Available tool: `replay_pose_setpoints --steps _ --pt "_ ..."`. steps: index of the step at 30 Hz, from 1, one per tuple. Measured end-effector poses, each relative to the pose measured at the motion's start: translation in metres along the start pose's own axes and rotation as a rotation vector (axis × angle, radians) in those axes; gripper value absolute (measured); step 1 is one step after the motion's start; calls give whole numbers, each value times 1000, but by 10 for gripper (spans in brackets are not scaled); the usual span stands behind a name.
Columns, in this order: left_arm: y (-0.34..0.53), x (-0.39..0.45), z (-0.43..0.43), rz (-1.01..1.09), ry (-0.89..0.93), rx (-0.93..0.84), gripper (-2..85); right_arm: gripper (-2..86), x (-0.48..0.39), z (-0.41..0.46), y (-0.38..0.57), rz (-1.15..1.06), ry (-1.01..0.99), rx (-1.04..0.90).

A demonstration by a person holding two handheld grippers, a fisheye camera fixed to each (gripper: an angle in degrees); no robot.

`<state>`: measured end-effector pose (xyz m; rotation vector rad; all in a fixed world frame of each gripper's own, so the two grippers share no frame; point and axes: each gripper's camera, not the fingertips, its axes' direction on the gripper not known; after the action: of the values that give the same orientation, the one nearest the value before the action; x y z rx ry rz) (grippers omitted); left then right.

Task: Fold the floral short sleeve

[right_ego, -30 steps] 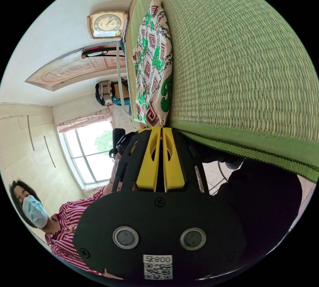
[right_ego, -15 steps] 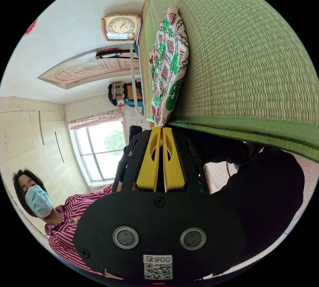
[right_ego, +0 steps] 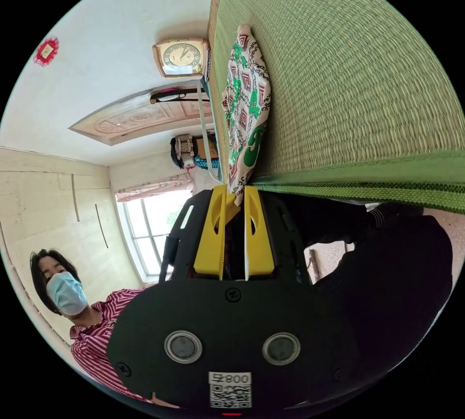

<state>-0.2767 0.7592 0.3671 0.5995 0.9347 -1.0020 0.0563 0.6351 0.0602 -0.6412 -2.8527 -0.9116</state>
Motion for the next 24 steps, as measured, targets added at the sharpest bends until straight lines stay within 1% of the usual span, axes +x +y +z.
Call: replay_pose_setpoints --steps 11,19,21,24 --pt "9 0 -10 6 40 -9 6 68 11 15 -6 38 -28 -6" --pt "15 1 -16 15 29 -32 8 25 18 17 -6 51 -81 -14" --pt "17 4 -22 32 34 -39 8 21 17 15 -5 54 -61 -9" --pt "23 9 -46 81 56 -2 8 16 15 11 -6 50 -48 -15"
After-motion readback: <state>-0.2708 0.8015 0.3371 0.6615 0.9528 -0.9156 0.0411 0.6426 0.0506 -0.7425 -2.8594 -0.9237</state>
